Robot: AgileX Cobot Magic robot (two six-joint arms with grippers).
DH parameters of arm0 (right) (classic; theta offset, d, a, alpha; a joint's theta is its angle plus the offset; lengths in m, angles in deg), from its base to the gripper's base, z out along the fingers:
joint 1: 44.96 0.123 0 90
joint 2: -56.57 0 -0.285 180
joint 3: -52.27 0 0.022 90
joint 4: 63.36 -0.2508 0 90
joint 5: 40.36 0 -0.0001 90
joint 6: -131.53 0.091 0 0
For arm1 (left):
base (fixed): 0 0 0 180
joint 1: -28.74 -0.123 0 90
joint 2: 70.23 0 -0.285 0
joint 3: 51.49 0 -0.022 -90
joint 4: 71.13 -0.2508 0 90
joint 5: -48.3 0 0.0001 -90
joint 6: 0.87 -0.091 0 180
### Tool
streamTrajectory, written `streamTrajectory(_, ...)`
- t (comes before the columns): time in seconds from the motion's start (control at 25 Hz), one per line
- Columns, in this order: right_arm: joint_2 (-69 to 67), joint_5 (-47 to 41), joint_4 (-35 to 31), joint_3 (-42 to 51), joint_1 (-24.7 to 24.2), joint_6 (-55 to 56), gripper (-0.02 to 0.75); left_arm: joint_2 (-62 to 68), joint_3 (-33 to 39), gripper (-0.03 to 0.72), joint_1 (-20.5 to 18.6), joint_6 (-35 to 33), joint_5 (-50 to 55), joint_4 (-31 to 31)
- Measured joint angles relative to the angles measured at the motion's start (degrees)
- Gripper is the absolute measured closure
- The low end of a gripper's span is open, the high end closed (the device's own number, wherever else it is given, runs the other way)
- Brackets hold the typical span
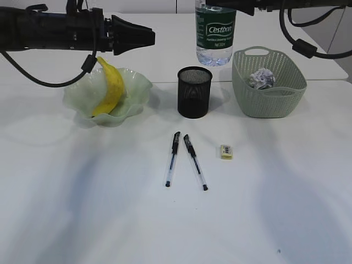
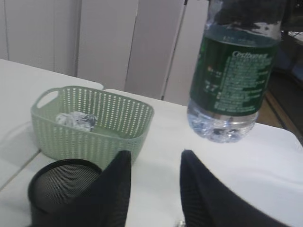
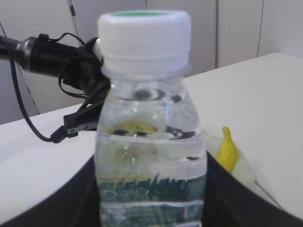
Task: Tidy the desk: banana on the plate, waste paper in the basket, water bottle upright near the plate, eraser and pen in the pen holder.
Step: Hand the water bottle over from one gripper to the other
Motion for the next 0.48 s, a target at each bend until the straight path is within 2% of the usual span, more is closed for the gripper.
streamTrajectory(0.24, 0.0, 0.0, 0.1, 0.0, 0.0, -0.5, 0.381, -0.4, 0.0, 0.446, 3.8, 0.8, 0.0, -1.4)
streamTrajectory(0.48, 0.0, 0.0, 0.1, 0.0, 0.0, -0.5, 0.381, -1.5, 0.0, 0.446, 4.0, 0.8, 0.0, -1.6)
